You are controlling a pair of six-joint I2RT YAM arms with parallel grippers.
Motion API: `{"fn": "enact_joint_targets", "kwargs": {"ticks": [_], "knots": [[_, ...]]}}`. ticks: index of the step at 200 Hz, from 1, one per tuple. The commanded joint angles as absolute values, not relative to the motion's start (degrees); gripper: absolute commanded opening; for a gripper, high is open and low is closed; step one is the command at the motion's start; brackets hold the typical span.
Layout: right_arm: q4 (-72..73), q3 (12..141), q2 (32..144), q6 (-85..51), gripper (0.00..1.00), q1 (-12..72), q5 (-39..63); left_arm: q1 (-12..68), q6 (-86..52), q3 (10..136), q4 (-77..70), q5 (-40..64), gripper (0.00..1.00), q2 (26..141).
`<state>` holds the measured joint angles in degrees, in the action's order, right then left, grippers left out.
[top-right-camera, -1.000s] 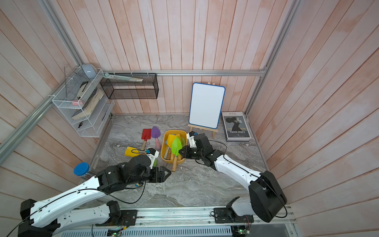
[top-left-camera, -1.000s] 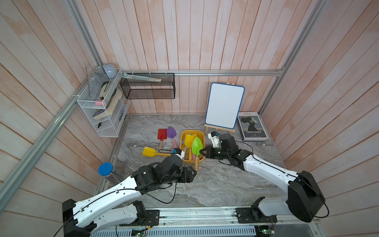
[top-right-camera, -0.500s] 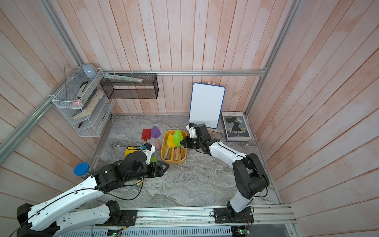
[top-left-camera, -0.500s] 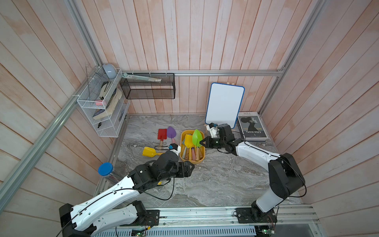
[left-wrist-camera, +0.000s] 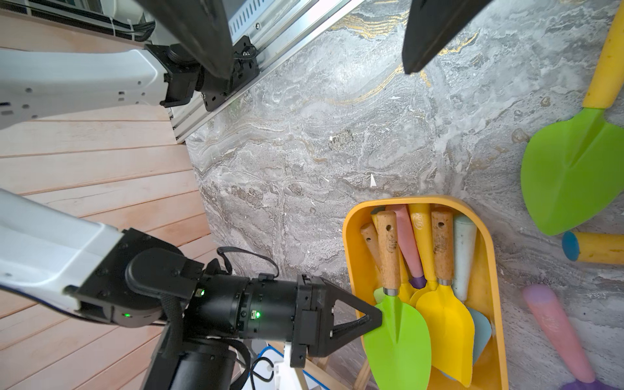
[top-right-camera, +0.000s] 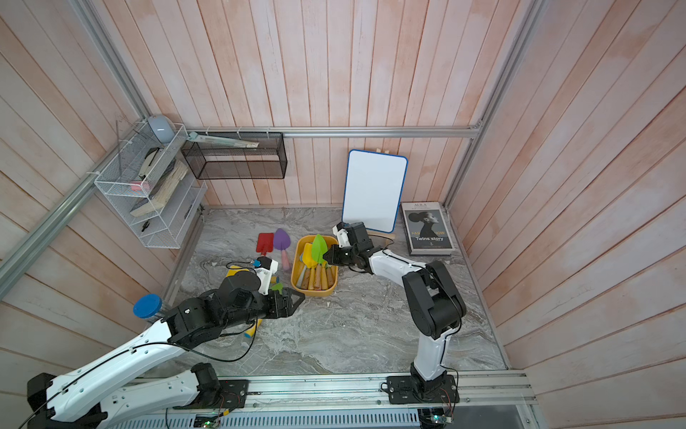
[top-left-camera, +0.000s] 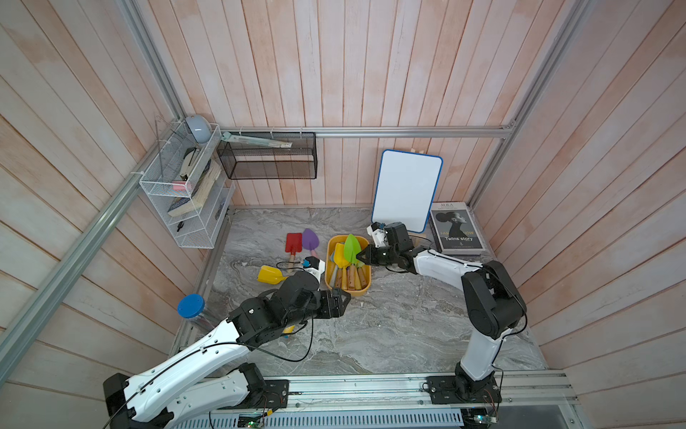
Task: Put the shovel into the storage box
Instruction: Place the shovel in the storage box.
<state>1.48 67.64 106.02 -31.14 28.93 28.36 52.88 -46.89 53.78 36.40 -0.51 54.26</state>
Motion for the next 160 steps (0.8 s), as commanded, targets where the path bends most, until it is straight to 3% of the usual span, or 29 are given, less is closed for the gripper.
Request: {"fn": "enact_joint_targets", "kwargs": {"ticks": [1, 160], "knots": [[3.41, 69.99, 107.95, -29.97, 0.00, 28.50, 27.97, 52.56, -45.79, 53.07, 35.27, -0.18, 0.84, 53.44], [3.29, 71.63, 115.26, -29.95, 0.00, 28.65, 28.59, 52.47, -45.44, 52.21, 35.42, 0.18, 0.84, 54.18]]}}
